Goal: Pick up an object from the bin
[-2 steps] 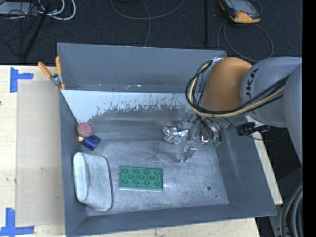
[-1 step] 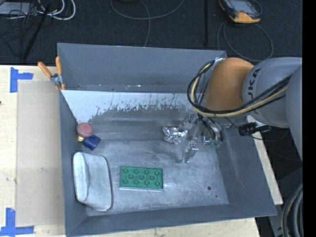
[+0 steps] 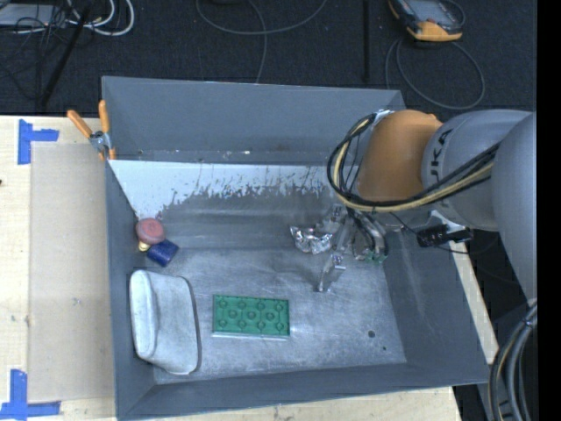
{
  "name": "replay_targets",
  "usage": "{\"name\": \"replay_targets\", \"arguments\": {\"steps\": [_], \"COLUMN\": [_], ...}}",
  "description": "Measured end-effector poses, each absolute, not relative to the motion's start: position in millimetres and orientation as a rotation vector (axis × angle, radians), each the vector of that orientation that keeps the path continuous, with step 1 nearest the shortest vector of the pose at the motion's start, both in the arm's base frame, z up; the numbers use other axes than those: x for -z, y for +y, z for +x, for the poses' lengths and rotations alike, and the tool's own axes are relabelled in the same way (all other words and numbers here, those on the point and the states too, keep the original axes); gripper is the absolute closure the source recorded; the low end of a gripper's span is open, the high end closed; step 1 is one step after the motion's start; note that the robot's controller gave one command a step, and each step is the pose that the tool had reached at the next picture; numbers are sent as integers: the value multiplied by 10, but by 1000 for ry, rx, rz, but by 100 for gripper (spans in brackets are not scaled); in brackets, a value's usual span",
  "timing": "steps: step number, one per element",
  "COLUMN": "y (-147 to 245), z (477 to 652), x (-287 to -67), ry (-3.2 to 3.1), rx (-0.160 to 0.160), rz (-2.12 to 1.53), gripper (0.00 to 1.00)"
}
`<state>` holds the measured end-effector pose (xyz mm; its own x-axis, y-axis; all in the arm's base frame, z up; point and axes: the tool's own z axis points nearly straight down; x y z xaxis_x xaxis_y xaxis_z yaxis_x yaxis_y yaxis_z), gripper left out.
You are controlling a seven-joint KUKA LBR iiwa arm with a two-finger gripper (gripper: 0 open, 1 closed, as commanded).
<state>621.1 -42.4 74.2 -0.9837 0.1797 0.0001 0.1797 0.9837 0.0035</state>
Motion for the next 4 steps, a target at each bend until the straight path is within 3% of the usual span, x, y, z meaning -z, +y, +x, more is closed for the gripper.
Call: {"name": "replay_targets", "arguments": {"steps": [1, 2, 4], "y": [-416, -423, -413], "z": [6217, 6256, 6271], "x": [-757, -794, -1153], "ry": [3130, 3115, 3127], "rx": [-2, 0, 0], "rz": [277, 276, 265], "gripper": [0, 100, 100]}}
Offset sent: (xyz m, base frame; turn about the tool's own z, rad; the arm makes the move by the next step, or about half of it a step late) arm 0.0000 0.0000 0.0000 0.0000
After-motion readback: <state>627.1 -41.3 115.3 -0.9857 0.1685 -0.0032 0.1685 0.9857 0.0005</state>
